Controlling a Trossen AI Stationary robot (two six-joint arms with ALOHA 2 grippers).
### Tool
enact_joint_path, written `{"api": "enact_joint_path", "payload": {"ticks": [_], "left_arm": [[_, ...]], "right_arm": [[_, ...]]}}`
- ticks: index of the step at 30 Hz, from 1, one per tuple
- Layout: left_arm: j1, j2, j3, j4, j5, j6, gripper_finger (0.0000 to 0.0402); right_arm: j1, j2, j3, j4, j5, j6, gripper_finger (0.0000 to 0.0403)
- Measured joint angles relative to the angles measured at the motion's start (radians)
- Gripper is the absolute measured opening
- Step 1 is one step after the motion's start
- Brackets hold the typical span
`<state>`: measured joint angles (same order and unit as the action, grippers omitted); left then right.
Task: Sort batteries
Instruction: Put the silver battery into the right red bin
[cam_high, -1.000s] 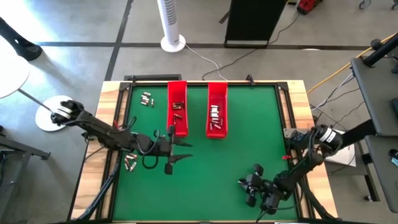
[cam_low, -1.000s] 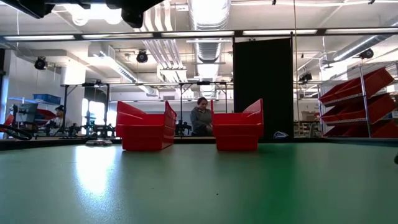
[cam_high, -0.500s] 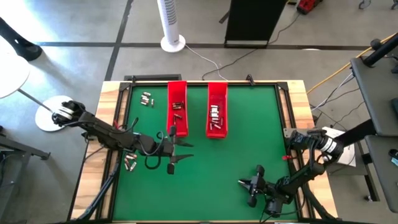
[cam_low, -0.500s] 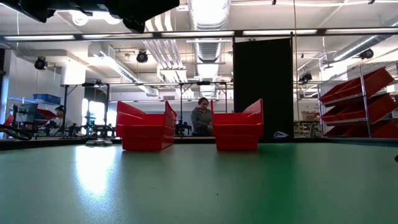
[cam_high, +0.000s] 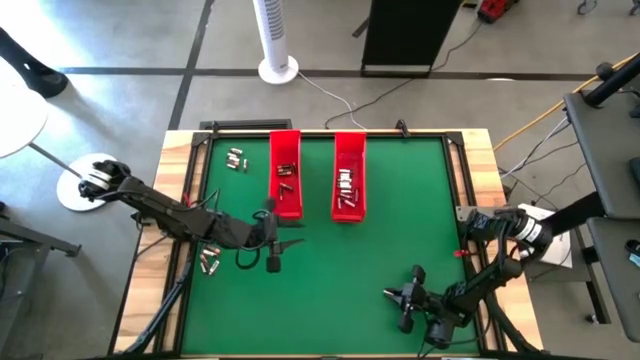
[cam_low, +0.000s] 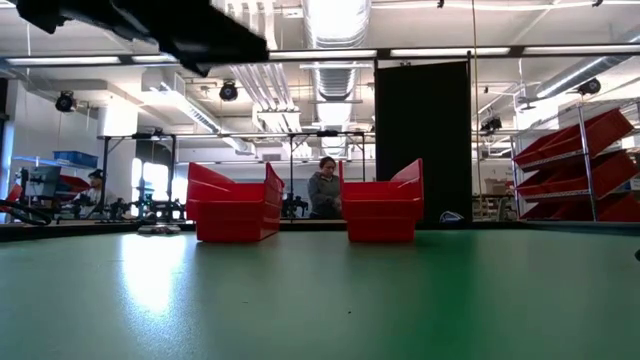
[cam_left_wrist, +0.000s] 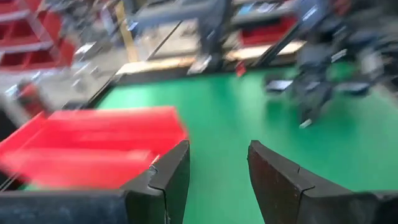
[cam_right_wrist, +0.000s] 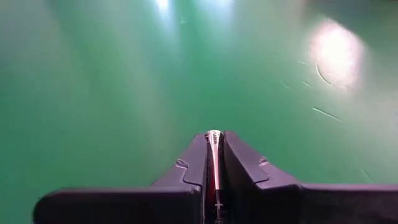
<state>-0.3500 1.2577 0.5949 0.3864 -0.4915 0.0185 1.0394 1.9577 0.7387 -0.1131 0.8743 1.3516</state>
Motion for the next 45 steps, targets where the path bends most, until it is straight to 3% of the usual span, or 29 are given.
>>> {"api": "enact_joint_path", "payload": {"ticks": [6,13,18,21,25,31,36,45], "left_arm": [[0.004,0.002,0.000,-0.040,-0.049,-0.032,0.0142],[0.005,0.030,0.000,-0.010,-0.041,-0.003,0.0142],[0.010,0.030,0.000,-0.010,-0.041,0.027,0.0142],[0.010,0.028,0.000,-0.012,-0.041,0.037,0.0142],[0.010,0.028,0.000,-0.013,-0.041,0.045,0.0142],[0.010,0.028,-0.001,-0.021,-0.041,0.051,0.0142],[0.011,0.029,-0.001,-0.037,-0.042,0.052,0.0142],[0.011,0.029,0.015,-0.033,-0.041,0.056,0.0142]], "right_arm": [[-0.101,-0.123,0.036,-0.010,-0.102,-0.174,0.0024],[-0.298,-0.225,0.115,-0.008,-0.184,-0.517,0.0024],[-0.489,-0.265,0.216,-0.032,-0.345,-0.736,0.0024],[-0.602,-0.283,0.305,-0.125,-0.415,-0.890,0.0024],[-0.732,-0.267,0.448,-0.392,-0.437,-1.080,0.0024],[-0.906,-0.220,0.576,-0.636,-0.495,-1.231,0.0024],[-0.992,-0.219,0.580,-0.627,-0.532,-1.365,0.0024],[-1.121,-0.172,0.574,-0.560,-0.624,-1.419,0.0024]]}}
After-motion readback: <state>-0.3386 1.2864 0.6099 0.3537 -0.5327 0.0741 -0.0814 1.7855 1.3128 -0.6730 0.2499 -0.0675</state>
